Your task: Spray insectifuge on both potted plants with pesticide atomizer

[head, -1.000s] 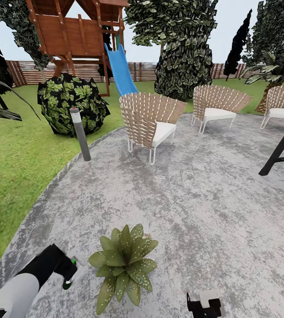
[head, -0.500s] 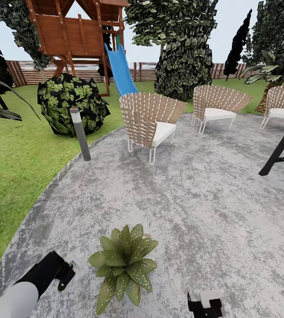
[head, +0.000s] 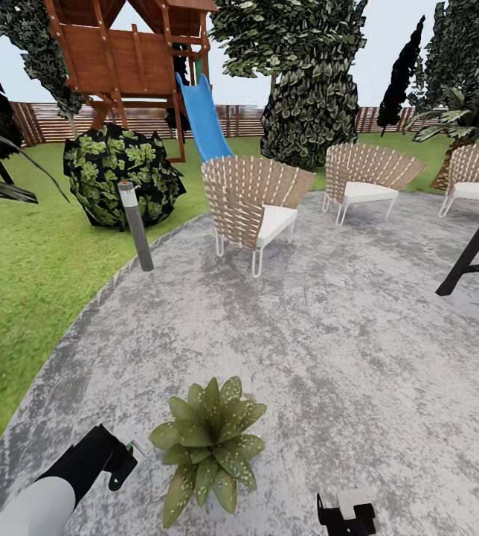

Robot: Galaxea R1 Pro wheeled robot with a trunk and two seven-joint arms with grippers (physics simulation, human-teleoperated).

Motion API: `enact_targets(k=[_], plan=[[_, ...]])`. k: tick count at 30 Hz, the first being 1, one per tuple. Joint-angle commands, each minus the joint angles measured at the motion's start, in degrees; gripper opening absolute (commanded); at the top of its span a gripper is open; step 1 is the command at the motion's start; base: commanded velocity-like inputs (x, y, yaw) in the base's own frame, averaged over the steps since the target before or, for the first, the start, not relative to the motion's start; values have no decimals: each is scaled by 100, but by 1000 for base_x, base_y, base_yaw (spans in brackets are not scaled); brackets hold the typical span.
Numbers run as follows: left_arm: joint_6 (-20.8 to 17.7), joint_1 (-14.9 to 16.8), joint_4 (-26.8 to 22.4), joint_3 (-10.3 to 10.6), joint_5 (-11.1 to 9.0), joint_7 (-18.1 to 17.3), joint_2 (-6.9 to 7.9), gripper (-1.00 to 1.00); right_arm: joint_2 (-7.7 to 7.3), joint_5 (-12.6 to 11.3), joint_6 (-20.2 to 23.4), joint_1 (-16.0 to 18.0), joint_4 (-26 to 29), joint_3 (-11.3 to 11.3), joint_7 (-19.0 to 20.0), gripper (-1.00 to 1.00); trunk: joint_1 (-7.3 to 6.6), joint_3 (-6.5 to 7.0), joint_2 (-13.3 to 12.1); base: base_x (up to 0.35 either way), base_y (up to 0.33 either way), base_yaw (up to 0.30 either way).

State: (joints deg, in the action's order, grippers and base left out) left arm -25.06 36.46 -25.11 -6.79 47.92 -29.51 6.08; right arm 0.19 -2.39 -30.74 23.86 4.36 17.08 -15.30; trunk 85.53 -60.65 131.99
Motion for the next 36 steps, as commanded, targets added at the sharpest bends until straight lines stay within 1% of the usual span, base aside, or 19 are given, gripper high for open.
enact_targets(k=[1,5,9,10,12,13,16,18,28,36], plan=[[-14,1,-12,-44,44,-46,-8,-100,4,-24,-11,4,-6,50,-34,100,-1,-5,2,22,87,0],[-1,13,-26,-36,42,-60,-9,-100,7,-24,-11,5,-6,54,-34,100,-1,-5,2,41,156,0],[-7,24,-31,-28,126,-60,7,-100,7,-24,-11,5,-6,52,-34,100,-1,-5,2,3,11,0],[-7,26,-71,-40,129,-48,-10,-100,7,-24,-11,5,-6,51,-30,100,-1,-5,2,0,2,0],[1,20,-227,-63,102,-39,-108,-100,7,-24,-8,5,-6,57,-27,100,-1,-5,2,0,0,0],[80,16,-249,-66,94,-38,-161,-100,7,-24,-9,5,-6,58,-26,100,-1,-5,2,0,0,0],[640,11,-263,-74,90,-41,-230,-100,7,-24,-11,3,-6,52,-27,100,-1,-5,2,0,0,0],[744,10,-250,-66,96,-52,-230,-100,0,-24,-11,4,-6,51,-30,100,-1,-5,2,0,0,0],[732,-7,-218,-65,145,-54,-205,-100,-2,-24,-11,3,-6,53,-33,100,-1,-5,2,-62,55,0],[729,-38,-166,-33,120,-106,-193,-100,-2,-25,-11,5,-6,56,-34,100,-1,-5,2,-1,2,0]])
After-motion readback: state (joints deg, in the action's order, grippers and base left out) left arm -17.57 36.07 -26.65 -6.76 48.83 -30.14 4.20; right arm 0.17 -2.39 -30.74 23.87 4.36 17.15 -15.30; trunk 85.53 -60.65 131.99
